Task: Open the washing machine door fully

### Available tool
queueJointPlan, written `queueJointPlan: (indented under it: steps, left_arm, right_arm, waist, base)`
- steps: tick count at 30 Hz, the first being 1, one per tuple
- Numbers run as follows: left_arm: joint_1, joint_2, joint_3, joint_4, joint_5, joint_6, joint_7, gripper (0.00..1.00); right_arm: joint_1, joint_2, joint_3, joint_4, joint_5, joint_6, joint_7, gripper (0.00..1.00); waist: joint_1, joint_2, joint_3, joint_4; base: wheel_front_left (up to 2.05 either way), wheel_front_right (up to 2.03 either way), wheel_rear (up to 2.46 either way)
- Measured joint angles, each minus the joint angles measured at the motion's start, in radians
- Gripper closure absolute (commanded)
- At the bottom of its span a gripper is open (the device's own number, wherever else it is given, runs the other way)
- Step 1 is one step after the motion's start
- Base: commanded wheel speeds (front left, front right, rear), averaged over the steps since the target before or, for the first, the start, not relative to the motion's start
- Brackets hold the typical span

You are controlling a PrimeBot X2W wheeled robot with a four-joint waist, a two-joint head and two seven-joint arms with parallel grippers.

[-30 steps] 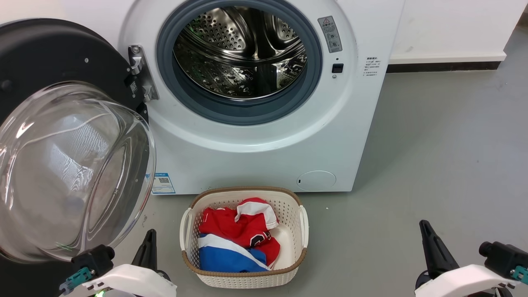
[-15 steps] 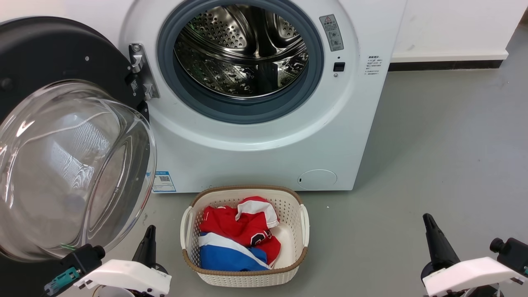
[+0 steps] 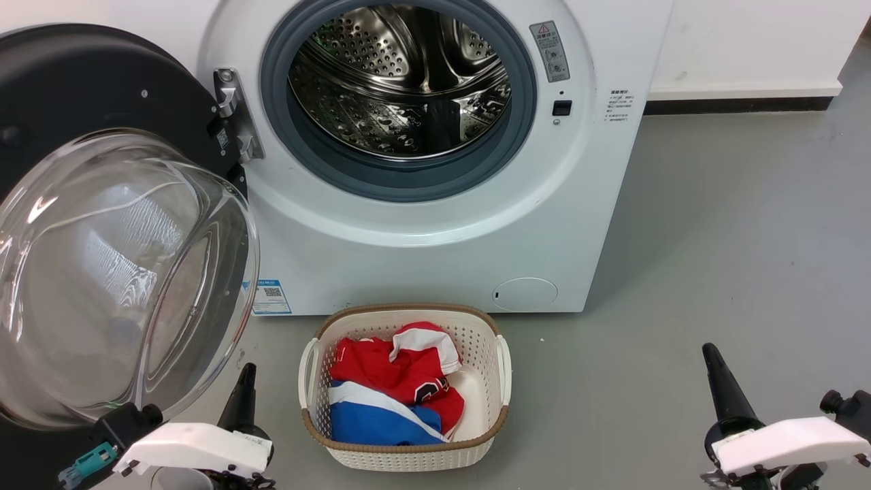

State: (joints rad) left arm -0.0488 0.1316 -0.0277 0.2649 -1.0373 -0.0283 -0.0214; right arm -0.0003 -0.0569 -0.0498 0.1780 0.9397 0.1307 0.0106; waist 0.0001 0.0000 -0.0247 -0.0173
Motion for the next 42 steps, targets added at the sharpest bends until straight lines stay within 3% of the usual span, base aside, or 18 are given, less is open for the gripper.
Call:
queueJointPlan:
  steps: [42]
  left_arm:
    - [-0.035,-0.050,0.091,-0.011,-0.363,-0.064,0.085,1.00]
  right_arm:
    - [-0.062,-0.001,-0.033,0.042,0.430,0.000,0.059,1.00]
  waist:
    - [0.0000,0.0000,0.016,0.010]
  base:
    - [0.00,0.00,0.00]
